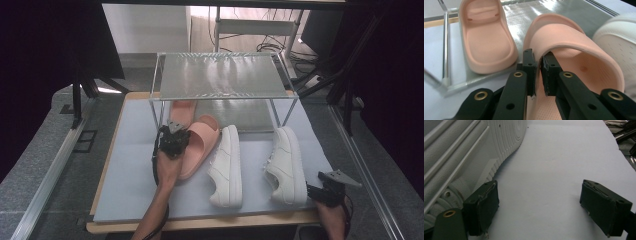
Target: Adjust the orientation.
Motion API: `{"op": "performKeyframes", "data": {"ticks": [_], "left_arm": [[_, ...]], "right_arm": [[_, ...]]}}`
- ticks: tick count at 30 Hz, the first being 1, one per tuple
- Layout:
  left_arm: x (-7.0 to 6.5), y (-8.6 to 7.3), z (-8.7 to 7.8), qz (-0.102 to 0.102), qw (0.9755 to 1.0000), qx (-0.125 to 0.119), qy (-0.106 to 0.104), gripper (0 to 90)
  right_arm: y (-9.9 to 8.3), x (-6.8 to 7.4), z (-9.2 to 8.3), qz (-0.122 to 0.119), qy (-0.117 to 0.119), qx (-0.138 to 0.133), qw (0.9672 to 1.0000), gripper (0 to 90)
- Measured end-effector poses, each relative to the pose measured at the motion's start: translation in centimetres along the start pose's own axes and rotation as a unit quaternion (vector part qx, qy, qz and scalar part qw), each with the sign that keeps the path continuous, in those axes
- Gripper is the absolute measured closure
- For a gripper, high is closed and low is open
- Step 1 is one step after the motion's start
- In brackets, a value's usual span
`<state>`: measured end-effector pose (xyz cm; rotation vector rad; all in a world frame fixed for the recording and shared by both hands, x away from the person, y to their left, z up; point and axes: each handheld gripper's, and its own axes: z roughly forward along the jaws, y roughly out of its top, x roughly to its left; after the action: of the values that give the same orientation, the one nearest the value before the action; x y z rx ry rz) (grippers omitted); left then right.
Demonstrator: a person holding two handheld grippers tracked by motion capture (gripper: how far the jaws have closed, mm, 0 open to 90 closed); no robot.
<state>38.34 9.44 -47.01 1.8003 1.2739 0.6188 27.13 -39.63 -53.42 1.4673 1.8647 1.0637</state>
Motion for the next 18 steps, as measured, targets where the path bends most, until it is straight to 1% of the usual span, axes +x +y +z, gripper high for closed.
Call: {"op": "performKeyframes", "data": {"ticks": [1, 2, 3, 4, 6, 7, 10, 12, 14, 16, 17, 18], "left_arm": [[-0.1, 0.0, 0.7, -0.006, 1.0, -0.003, 0.005, 81.6], [-0.1, 0.0, 0.7, -0.006, 1.0, -0.003, 0.005, 81.5], [-0.1, 0.0, 1.0, -0.006, 0.9999, -0.003, 0.01, 81.4], [-0.2, 0.0, 1.8, -0.013, 0.9998, -0.003, 0.017, 81.2], [-0.3, 0.0, 2.1, -0.014, 0.9997, -0.003, 0.02, 81.4], [-0.4, -0.1, 2.6, -0.017, 0.9995, -0.003, 0.026, 81.4], [-0.5, -0.3, 2.9, -0.01, 0.9994, 0.001, 0.032, 81.9], [-0.2, -0.4, 2.9, -0.011, 0.9996, 0.003, 0.024, 81.0], [0.0, -0.4, 2.6, -0.008, 0.9998, 0.005, 0.018, 76.4], [0.2, -0.4, 1.9, -0.004, 0.9999, 0.005, 0.013, 75.1], [0.2, -0.4, 1.9, -0.004, 0.9999, 0.005, 0.013, 73.9], [0.4, -0.4, 1.2, 0.0, 1.0, 0.006, 0.002, 73.7]], "right_arm": [[0.0, 0.0, 0.0, 0.0, 0.0, 0.0, 1.0, 15.9], [0.0, 0.0, 0.0, 0.0, 0.0, 0.0, 1.0, 15.9], [0.0, 0.0, 0.0, 0.0, 0.0, 0.0, 1.0, 15.8], [0.0, 0.0, 0.0, 0.0, 0.0, 0.0, 1.0, 15.9], [0.0, 0.0, 0.0, 0.0, 0.0, 0.0, 1.0, 15.9], [0.0, 0.0, 0.0, 0.0, 0.0, 0.0, 1.0, 15.9], [0.0, 0.0, 0.0, 0.0, 0.0, 0.0, 1.0, 15.9], [0.0, 0.0, 0.0, 0.0, 0.0, 0.0, 1.0, 15.9], [0.0, 0.0, 0.0, 0.0, 0.0, 0.0, 1.0, 15.9], [0.0, 0.0, 0.0, 0.0, 0.0, 0.0, 1.0, 15.9], [0.0, 0.0, 0.0, 0.0, 0.0, 0.0, 1.0, 15.9], [0.0, 0.0, 0.0, 0.0, 0.0, 0.0, 1.0, 15.9]]}}
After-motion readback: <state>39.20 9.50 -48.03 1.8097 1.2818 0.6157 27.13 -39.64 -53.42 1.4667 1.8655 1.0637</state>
